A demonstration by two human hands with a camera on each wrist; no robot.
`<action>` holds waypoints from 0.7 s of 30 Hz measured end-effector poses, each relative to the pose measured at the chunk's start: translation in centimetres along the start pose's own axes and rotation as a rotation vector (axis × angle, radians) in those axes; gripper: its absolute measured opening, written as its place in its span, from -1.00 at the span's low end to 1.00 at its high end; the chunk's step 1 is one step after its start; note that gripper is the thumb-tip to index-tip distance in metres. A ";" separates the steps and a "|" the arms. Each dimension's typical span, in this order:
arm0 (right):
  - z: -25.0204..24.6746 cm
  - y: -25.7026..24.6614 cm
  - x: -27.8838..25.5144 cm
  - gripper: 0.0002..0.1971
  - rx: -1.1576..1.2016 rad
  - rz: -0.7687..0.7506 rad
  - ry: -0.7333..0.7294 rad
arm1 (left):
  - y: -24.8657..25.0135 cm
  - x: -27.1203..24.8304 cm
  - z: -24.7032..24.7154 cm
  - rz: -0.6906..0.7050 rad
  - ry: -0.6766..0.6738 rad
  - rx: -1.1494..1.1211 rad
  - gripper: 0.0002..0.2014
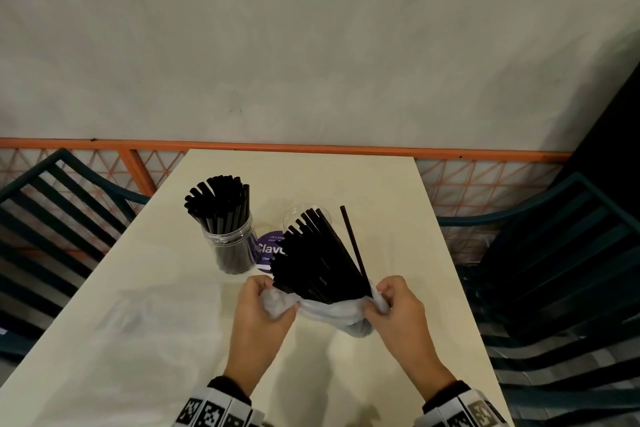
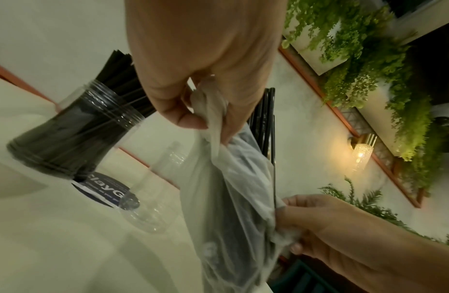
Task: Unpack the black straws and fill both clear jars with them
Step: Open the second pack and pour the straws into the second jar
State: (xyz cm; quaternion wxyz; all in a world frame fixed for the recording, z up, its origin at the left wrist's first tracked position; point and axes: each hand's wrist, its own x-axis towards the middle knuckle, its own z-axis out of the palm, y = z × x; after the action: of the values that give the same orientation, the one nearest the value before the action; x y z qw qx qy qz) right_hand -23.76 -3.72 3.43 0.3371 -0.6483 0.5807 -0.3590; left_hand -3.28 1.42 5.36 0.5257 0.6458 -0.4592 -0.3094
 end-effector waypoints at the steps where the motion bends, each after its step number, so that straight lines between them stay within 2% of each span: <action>1: 0.2 -0.2 0.0 -0.77 0.027 0.013 0.014 | 0.5 -0.1 0.3 0.006 0.013 -0.020 -0.62; 3: 0.3 -0.6 -0.3 -0.74 0.099 0.004 -0.034 | 1.1 -0.3 0.5 0.027 0.071 -0.027 -0.60; 5: 0.5 -1.3 -0.9 -0.73 0.223 0.003 -0.146 | 1.2 -0.2 0.5 0.038 0.145 -0.013 -0.56; 7: 0.8 -1.3 -1.1 -0.65 0.255 0.034 -0.189 | 1.0 -0.2 0.8 0.044 0.163 -0.007 -0.56; 10: 1.2 -0.8 -0.6 -0.74 0.207 0.061 -0.097 | 1.2 -0.7 1.5 0.038 0.102 -0.003 -0.57; 13: 1.3 -0.2 -0.1 -0.80 0.200 0.108 -0.037 | 1.9 -1.4 1.7 0.050 -0.055 -0.019 -0.60; 16: 1.5 0.0 0.2 -0.80 0.199 0.138 -0.007 | 2.3 -1.8 1.9 0.056 -0.162 0.017 -0.48; 18: 1.8 -0.2 0.1 -0.75 0.235 0.137 0.008 | 2.3 -1.8 2.2 0.094 -0.129 0.102 -0.41; 21: 2.3 -0.5 -0.3 -0.71 0.314 0.090 -0.039 | 2.4 -1.2 2.7 0.136 -0.006 0.129 -0.46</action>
State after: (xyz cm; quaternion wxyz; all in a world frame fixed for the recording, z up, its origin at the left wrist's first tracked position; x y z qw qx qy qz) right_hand -21.52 -3.29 2.63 0.4610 -0.5678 0.5394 -0.4173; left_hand -6.79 1.40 6.92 0.5016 0.6445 -0.5226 -0.2447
